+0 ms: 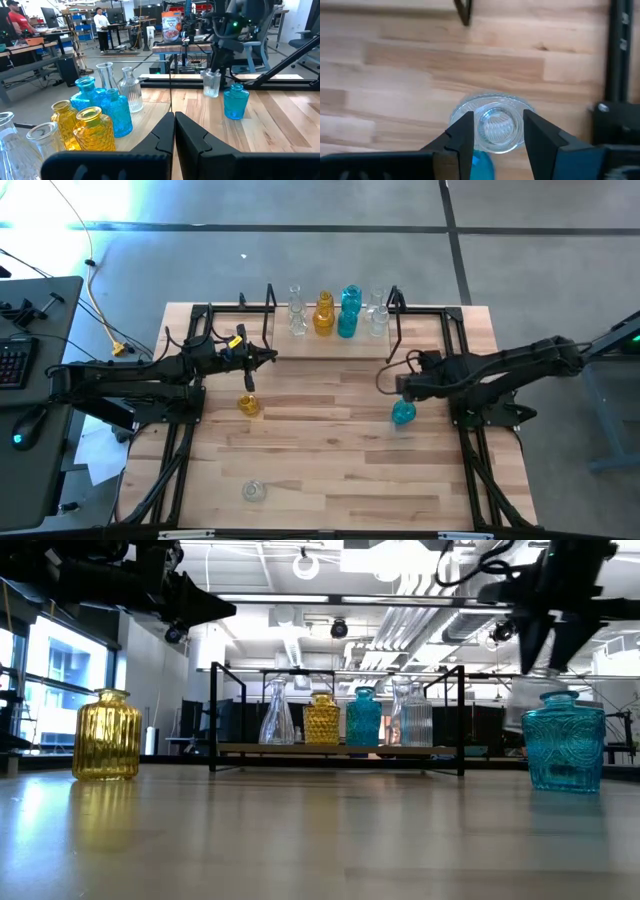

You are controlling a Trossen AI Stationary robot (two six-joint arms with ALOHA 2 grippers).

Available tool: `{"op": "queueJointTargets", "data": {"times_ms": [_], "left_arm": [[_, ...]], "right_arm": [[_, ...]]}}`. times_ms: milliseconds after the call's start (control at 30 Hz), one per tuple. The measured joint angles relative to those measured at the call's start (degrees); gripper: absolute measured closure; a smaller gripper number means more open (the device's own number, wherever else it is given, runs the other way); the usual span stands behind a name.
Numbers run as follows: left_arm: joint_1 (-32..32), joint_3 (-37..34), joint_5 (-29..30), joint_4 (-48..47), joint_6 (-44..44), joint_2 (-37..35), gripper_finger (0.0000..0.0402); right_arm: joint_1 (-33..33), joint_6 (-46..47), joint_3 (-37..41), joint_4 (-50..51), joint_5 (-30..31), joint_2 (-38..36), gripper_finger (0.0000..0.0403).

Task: Sort vases onto shelf
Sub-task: Put the transparent vase on the shelf aligned with the other transparent vase

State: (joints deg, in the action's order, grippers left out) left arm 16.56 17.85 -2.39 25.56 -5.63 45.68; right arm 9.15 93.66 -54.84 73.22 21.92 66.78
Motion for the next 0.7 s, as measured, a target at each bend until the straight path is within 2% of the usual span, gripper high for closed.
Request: {"op": "queueJointTargets", "data": {"times_ms": [167, 433, 700], "left_arm": [[0.02, 0.0, 0.0, 0.0, 0.0, 0.01, 0.0397], [0.01, 0.0, 0.0, 0.0, -0.01, 0.0, 0.0397], [0.0, 0.0, 0.02, -0.01, -0.04, 0.01, 0.0397]], "right_arm": [[-3.71, -6.53, -0.2, -7.37, 0.41, 1.56, 0.028], [-9.55, -17.26, -0.2, -20.65, -0.62, 11.47, 0.028], [-13.98, -23.44, -0.25, -31.79, -0.99, 18.72, 0.028]]}}
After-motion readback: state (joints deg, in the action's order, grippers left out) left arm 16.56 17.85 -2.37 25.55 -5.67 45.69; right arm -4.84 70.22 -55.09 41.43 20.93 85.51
